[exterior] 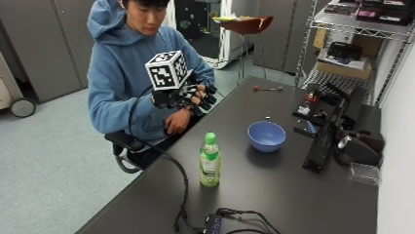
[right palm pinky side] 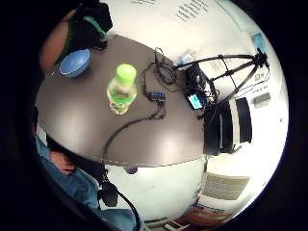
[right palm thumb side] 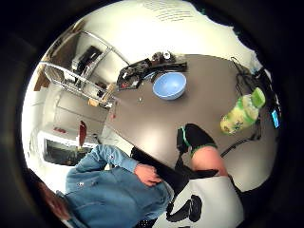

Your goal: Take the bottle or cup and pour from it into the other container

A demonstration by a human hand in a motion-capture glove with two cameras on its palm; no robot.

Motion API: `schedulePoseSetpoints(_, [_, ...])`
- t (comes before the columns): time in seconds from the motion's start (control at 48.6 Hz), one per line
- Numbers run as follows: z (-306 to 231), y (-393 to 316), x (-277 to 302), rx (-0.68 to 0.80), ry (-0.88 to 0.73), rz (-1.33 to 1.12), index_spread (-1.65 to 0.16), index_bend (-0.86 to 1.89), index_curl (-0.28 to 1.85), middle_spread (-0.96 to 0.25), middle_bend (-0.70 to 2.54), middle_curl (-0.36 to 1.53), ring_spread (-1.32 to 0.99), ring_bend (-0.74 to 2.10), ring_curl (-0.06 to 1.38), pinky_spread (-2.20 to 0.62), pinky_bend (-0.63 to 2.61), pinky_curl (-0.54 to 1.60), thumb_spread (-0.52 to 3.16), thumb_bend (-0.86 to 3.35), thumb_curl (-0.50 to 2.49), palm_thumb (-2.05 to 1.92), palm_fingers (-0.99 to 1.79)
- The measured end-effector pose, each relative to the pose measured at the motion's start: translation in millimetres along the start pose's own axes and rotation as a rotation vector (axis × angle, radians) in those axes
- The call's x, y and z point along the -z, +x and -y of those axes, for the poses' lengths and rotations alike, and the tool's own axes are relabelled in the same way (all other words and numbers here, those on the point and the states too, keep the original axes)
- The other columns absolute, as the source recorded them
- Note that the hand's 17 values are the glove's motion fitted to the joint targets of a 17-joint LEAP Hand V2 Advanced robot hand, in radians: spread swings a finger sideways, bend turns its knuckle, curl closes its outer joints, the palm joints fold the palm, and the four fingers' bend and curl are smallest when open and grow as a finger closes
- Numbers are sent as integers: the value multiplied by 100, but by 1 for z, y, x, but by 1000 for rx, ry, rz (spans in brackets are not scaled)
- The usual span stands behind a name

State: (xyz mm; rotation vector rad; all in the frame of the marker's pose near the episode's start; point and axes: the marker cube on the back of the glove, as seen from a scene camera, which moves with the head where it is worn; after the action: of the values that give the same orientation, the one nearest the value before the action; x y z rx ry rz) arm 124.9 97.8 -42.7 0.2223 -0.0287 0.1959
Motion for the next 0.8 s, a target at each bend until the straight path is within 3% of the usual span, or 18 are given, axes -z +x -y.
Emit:
schedulePoseSetpoints(0.473, [-25, 90, -44, -101, 265, 363, -37, 12, 17, 3, 19, 33, 6, 47, 31, 21, 57, 36, 88, -3, 44, 74, 29])
schedulePoseSetpoints(0.802, [-27, 130, -90, -172, 337, 617, -36, 10, 16, 3, 19, 33, 6, 49, 32, 21, 59, 36, 87, -3, 44, 73, 26])
